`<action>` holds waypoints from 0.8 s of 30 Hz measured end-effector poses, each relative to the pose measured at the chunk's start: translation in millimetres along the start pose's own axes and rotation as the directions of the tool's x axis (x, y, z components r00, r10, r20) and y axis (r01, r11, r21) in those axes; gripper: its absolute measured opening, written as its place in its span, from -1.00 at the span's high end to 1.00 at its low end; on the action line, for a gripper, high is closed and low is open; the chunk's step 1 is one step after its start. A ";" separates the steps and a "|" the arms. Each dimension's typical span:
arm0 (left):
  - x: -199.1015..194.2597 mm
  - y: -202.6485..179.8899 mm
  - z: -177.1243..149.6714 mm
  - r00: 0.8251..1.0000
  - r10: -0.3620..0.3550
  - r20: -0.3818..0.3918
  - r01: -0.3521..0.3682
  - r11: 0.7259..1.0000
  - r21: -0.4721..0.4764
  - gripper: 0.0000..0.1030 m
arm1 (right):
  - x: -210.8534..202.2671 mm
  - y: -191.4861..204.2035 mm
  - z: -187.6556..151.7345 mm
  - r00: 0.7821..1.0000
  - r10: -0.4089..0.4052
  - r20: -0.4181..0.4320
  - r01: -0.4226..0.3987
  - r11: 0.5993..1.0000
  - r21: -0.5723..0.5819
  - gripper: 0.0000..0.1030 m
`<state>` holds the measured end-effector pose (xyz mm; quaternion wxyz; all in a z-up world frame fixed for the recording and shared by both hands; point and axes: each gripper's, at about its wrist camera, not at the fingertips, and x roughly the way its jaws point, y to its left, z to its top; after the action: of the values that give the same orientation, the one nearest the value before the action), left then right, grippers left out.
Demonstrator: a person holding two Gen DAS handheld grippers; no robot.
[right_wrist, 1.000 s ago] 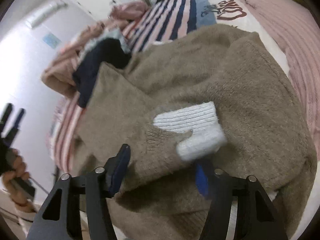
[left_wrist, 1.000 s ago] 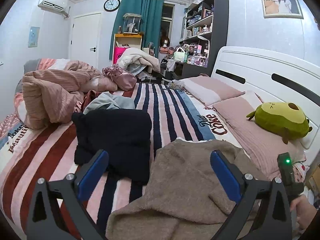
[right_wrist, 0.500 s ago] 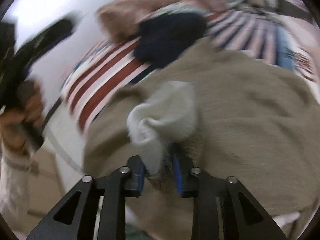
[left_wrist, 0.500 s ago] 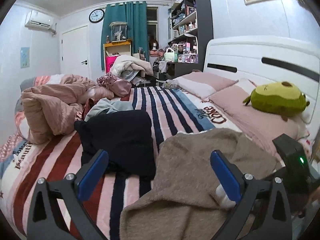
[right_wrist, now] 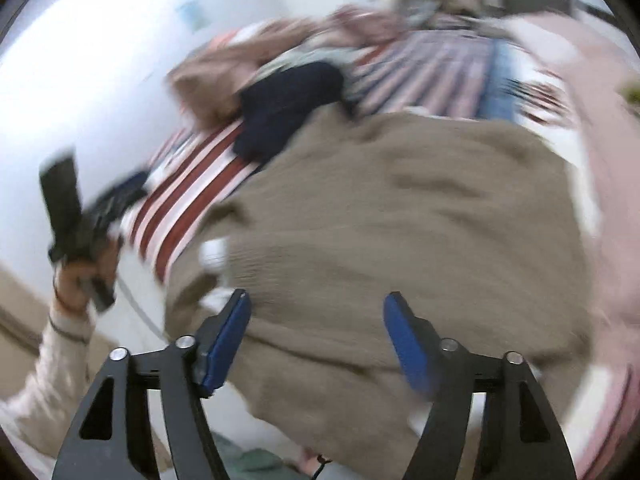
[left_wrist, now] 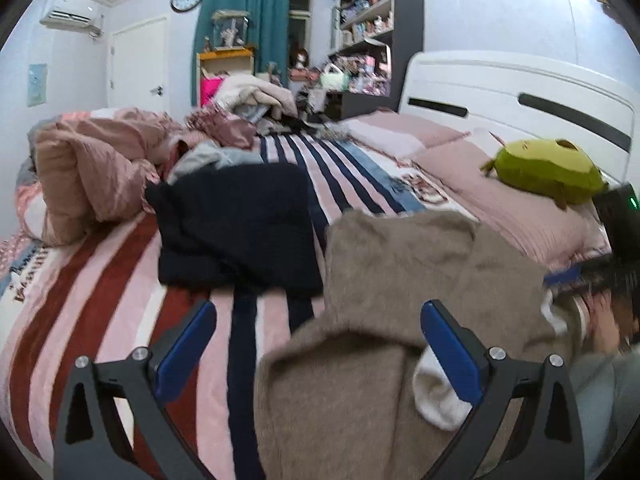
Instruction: Fold small clothes
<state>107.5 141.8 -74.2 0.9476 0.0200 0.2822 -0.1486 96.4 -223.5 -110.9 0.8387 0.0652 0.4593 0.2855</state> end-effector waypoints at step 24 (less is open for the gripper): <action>56.8 12.9 -97.4 0.943 -0.180 -0.279 0.131 0.974 -0.185 -0.71 | -20.4 -89.5 -101.2 0.971 -0.034 -0.235 0.043 0.999 0.033 0.21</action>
<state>105.0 150.6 -187.4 0.8787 -0.0583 0.4318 -0.1950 43.8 -324.1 -186.8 0.7825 0.0380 0.5616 0.2661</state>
